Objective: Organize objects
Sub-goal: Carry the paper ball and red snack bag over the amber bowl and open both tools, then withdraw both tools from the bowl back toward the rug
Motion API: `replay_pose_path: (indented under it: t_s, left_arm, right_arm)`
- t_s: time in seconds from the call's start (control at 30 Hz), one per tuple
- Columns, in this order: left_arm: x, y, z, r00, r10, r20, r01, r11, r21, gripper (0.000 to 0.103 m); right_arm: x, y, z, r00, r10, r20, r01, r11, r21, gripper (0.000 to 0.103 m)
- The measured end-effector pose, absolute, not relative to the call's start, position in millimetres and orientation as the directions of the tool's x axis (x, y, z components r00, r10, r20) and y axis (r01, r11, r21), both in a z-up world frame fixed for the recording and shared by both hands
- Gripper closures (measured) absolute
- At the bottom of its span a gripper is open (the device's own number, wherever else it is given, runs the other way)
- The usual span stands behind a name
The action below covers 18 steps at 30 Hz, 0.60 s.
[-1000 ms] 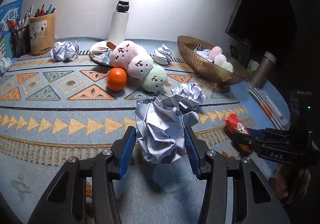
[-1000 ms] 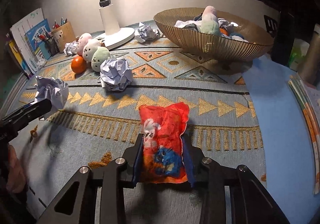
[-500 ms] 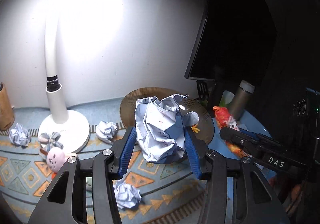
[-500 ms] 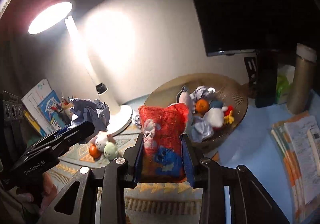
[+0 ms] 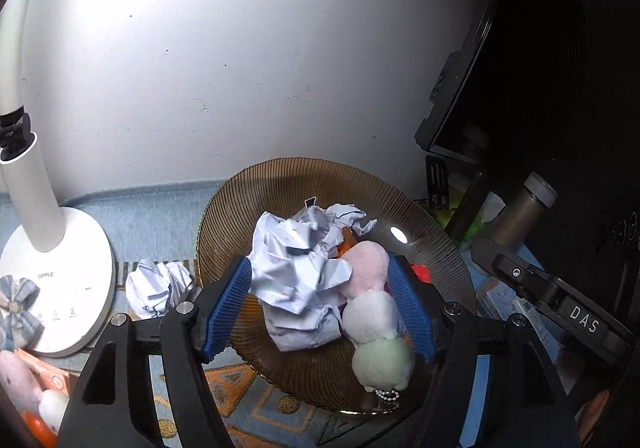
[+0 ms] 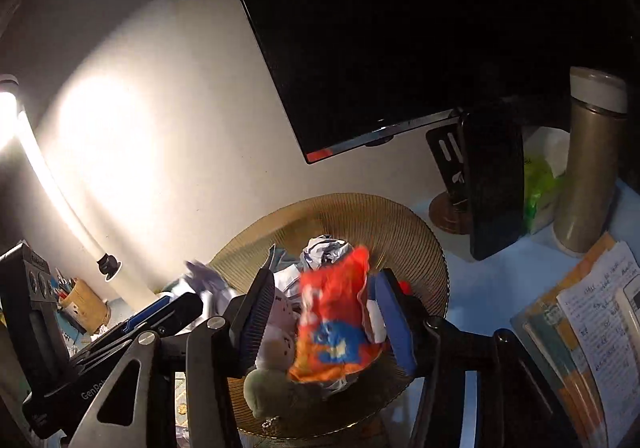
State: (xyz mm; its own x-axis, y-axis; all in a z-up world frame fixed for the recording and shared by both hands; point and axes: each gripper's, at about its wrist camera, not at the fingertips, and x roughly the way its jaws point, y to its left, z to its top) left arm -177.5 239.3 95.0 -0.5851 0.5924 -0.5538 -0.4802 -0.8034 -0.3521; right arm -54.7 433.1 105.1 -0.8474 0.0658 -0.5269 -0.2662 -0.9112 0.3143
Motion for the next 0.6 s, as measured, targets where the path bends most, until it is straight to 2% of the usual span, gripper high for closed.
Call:
replay_pose_path:
  t_s: [0.17, 0.37, 0.5, 0.6]
  left_arm:
    - [-163, 220, 106, -0.594, 0.582, -0.556, -0.468, -0.812, -0.349, 0.034]
    - [-105, 162, 138, -0.672, 0.536, -0.510, -0.432, -0.844, -0.318, 0.031]
    - [-58, 109, 143, -0.692, 0.544, -0.474, -0.388, -0.834, -0.392, 0.031]
    - [-30, 78, 132, -0.732, 0.485, -0.479, -0.316, -0.864, -0.391, 0.030]
  right_arm:
    - [-50, 434, 108, -0.855, 0.046, -0.517, -0.251, -0.909, 0.334, 0.052]
    - [-25, 400, 130, -0.860, -0.007, -0.510, -0.182, -0.930, 0.320, 0.052]
    - [-3, 363, 132, -0.844, -0.089, -0.529, -0.105, -0.940, 0.325, 0.052]
    - [11, 331, 118, -0.815, -0.157, -0.557, -0.047, -0.941, 0.334, 0.052]
